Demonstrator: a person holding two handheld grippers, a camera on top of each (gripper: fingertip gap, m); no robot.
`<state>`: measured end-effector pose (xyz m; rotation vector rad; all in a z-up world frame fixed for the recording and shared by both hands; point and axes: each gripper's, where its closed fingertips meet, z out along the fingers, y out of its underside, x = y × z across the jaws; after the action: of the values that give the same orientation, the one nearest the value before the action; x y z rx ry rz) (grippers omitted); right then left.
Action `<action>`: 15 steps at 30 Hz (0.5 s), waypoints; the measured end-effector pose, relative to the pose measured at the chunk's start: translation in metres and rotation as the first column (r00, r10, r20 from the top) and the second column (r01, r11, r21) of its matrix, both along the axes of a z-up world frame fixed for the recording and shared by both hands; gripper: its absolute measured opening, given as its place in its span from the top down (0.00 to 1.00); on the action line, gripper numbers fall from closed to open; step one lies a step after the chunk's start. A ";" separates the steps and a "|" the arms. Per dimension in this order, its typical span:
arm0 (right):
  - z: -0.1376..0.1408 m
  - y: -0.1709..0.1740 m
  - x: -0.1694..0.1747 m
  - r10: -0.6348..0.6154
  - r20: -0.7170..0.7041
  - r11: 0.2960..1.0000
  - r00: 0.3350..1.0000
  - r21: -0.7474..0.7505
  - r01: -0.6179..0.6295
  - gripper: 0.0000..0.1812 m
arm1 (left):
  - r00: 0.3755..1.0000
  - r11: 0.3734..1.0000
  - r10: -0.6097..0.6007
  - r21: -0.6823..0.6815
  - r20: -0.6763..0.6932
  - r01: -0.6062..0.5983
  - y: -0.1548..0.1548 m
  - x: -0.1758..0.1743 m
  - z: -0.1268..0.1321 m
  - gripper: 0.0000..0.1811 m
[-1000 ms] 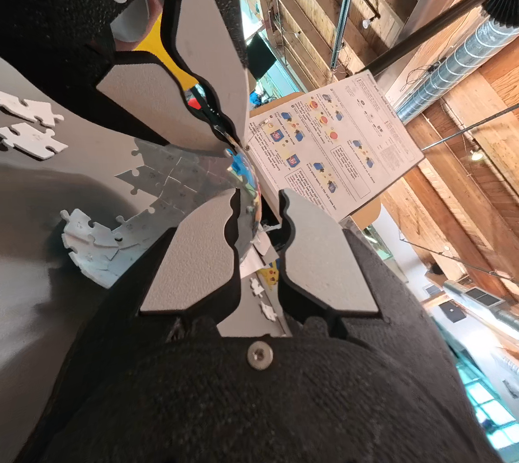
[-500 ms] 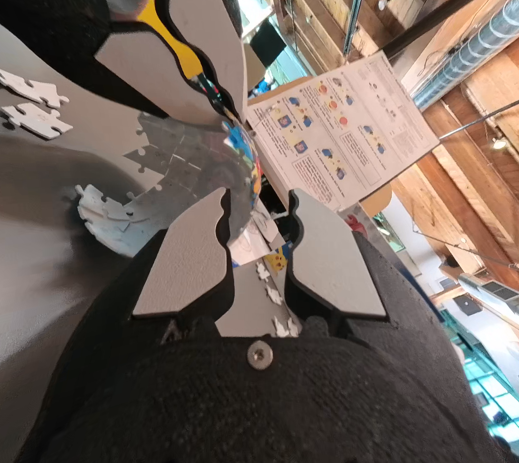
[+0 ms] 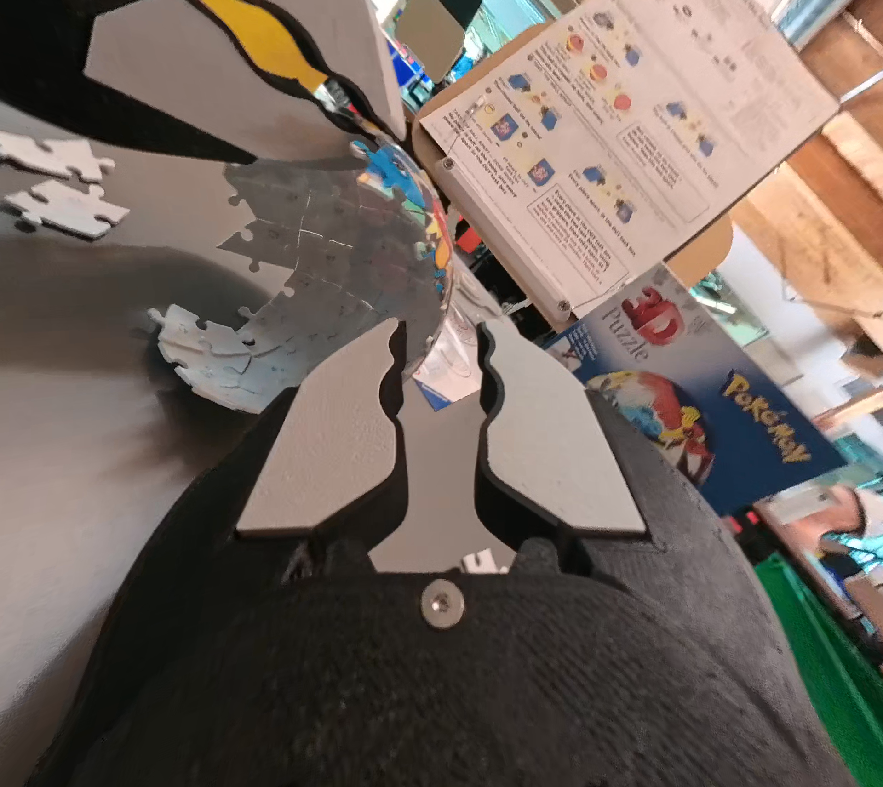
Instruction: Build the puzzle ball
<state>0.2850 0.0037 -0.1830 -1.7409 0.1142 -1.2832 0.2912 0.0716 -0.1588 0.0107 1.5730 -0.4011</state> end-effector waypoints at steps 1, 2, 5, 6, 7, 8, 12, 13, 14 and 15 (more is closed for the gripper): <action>0.000 -0.001 0.000 -0.011 -0.023 1.000 1.000 0.024 0.012 0.84 | 1.000 1.000 0.004 0.001 0.001 -0.004 0.000 0.000 0.000 0.99; -0.002 -0.002 0.000 -0.016 -0.053 0.999 0.998 0.044 0.018 0.85 | 1.000 1.000 0.009 0.000 0.003 -0.009 0.000 0.000 0.000 0.99; -0.009 -0.005 0.002 -0.038 -0.140 0.995 0.989 0.083 0.050 0.86 | 1.000 1.000 0.015 0.002 0.017 -0.015 -0.001 -0.002 0.000 0.99; -0.008 -0.007 0.004 -0.051 -0.142 0.994 0.989 0.086 0.063 0.87 | 1.000 1.000 0.018 0.002 0.021 -0.018 -0.001 -0.002 0.000 0.99; -0.008 -0.007 0.004 -0.050 -0.150 0.994 0.988 0.094 0.064 0.88 | 0.999 1.000 0.023 0.002 0.026 -0.023 -0.001 -0.002 0.000 0.99; -0.008 -0.005 0.003 -0.034 -0.160 0.993 0.986 0.103 0.051 0.90 | 0.999 1.000 0.026 0.002 0.028 -0.026 -0.001 -0.002 0.000 0.99; -0.008 -0.003 0.001 -0.031 -0.147 0.995 0.989 0.088 0.044 0.97 | 0.999 1.000 0.030 0.006 0.030 -0.031 0.000 -0.002 0.000 0.99; -0.008 -0.002 0.001 -0.032 -0.135 0.995 0.990 0.084 0.044 0.97 | 0.999 0.999 0.034 0.009 0.033 -0.034 0.000 -0.002 0.000 0.99; -0.007 -0.002 0.000 -0.036 -0.125 0.996 0.992 0.076 0.046 0.97 | 0.999 0.999 0.036 0.010 0.035 -0.037 0.000 -0.002 0.000 0.99; -0.008 -0.002 0.001 -0.041 -0.120 0.996 0.992 0.068 0.049 0.97 | 0.999 0.999 0.038 0.008 0.034 -0.038 0.001 -0.002 0.000 0.99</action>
<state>0.2857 0.0021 -0.1906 -1.7616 0.2656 -1.1933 0.2893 0.0723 -0.1586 -0.0053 1.5397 -0.3627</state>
